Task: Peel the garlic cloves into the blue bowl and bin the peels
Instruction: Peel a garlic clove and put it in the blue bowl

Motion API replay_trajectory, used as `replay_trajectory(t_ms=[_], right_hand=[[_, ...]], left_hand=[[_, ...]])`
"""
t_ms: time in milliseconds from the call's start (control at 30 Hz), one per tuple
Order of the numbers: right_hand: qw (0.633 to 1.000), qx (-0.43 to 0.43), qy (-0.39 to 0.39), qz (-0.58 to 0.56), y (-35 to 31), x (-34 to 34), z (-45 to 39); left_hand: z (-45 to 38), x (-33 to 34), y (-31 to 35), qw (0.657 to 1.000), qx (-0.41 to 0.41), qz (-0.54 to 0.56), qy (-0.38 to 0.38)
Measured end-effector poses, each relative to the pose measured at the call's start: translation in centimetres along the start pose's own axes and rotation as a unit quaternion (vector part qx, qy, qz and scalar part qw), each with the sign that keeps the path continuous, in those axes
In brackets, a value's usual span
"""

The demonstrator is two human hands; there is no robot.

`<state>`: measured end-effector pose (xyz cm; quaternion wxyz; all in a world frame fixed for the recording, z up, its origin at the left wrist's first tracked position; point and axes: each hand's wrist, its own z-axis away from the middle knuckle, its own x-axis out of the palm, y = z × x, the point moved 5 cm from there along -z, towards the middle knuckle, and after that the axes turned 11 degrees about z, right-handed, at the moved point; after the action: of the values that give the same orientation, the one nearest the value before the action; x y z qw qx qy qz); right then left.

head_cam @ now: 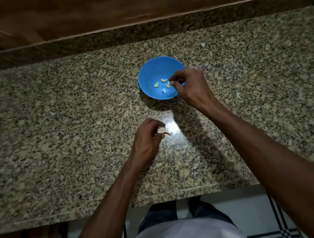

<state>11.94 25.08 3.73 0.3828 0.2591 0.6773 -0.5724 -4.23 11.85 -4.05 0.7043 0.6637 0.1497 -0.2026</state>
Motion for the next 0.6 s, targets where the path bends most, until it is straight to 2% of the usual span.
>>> replay_trajectory(t_ms=[100, 167, 233, 300, 400, 467, 600], right_hand=[[0.996, 0.046, -0.005, -0.075, 0.9, 0.1, 2.6], [0.983, 0.08, -0.094, -0.134, 1.4, 1.6, 5.3], [0.956, 0.107, -0.19, -0.197, 1.9, 3.6, 8.1], [0.923, 0.128, -0.237, -0.277, 2.1, 5.1, 10.1], [0.86, 0.179, -0.233, -0.417, 2.5, 6.3, 11.5], [0.834, 0.207, -0.212, -0.465, 2.8, 6.4, 11.8], [0.777, 0.248, -0.218, -0.537, 3.1, 6.4, 11.9]], left_hand=[[0.6, -0.5, -0.2, 0.994, -0.046, 0.092, 0.039], [0.9, -0.6, -0.2, 0.981, -0.083, 0.162, 0.066], [0.9, -0.6, 0.0, 0.97, -0.1, 0.207, 0.076], [0.8, -0.6, 0.7, 0.967, -0.092, 0.228, 0.07], [0.9, -0.6, 1.8, 0.964, -0.071, 0.245, 0.074], [1.0, -0.6, 2.1, 0.957, -0.075, 0.264, 0.091], [1.9, -0.3, 2.2, 0.939, -0.103, 0.295, 0.147]])
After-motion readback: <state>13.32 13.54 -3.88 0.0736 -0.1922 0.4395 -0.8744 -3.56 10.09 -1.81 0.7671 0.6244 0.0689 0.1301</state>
